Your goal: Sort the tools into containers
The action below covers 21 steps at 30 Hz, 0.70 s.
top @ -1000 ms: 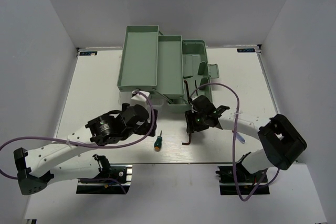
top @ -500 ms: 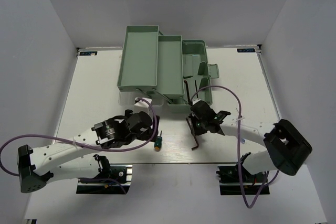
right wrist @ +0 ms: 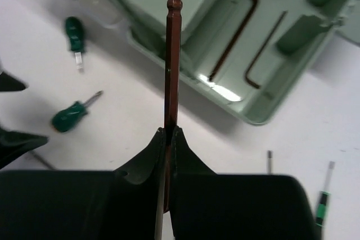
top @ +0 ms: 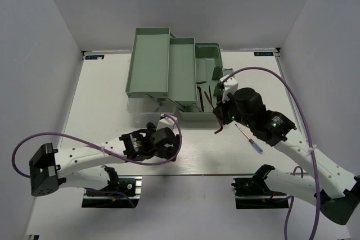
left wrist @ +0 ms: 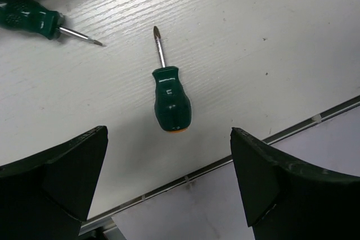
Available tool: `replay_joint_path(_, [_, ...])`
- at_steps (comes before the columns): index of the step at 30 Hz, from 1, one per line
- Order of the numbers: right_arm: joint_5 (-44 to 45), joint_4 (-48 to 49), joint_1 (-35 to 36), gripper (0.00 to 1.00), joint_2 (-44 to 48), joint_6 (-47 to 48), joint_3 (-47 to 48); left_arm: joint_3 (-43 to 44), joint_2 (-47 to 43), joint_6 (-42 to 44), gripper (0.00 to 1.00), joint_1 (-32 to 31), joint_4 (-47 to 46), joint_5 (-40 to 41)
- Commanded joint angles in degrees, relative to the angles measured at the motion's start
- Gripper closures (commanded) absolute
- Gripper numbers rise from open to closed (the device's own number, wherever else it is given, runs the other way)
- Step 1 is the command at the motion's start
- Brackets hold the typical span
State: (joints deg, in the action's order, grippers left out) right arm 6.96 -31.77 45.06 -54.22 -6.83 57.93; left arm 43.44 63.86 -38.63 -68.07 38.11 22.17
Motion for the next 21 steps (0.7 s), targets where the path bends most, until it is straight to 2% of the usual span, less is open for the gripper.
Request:
replay_joint_path(1, [8.5,1.1,-1.4,1.00,-3.1,5.3,1.1,-0.3,1.5,0.8,0.00,-0.8,-3.2,-0.2])
replay_joint_path(7, [7.4,13.0,-5.2,1.00,-14.1,6.7,4.0,-0.3,6.7,-0.7,0.00,-1.4,-4.3,0.4])
replay_joint_path(12, [7.0,12.8,-10.9,1.00,-25.1,6.7,13.0,-0.8,10.1,-2.9,0.00,-2.0,-3.6,1.6])
replay_joint_path(16, [4.4,8.9,-15.8,1.00,-34.4,4.7,19.1,-1.3,12.1,-4.1,0.00,-2.5,-4.2,0.9])
replay_joint_path(17, [2.3,8.3,-16.6,0.83,-35.3,4.5,21.5,-2.0,13.2,-4.1,0.00,-2.5,-4.8,0.9])
replay_joint_path(18, [-0.3,7.1,-18.1,0.46,-36.7,4.3,21.9,-2.0,13.8,-4.7,0.01,-2.5,-4.8,0.9])
replay_joint_path(19, [-1.7,6.5,-18.7,0.31,-37.0,4.0,22.7,-2.0,14.5,-4.7,0.03,-2.5,-4.8,0.9])
replay_joint_path(20, [-3.0,6.0,-19.0,0.23,-36.8,3.8,22.5,-2.0,15.3,-4.7,0.03,-3.0,-4.8,0.9])
replay_joint_path(21, [-6.3,5.4,-19.9,0.19,-35.7,3.5,22.2,-2.0,16.7,-5.3,0.05,-3.0,-4.8,0.9])
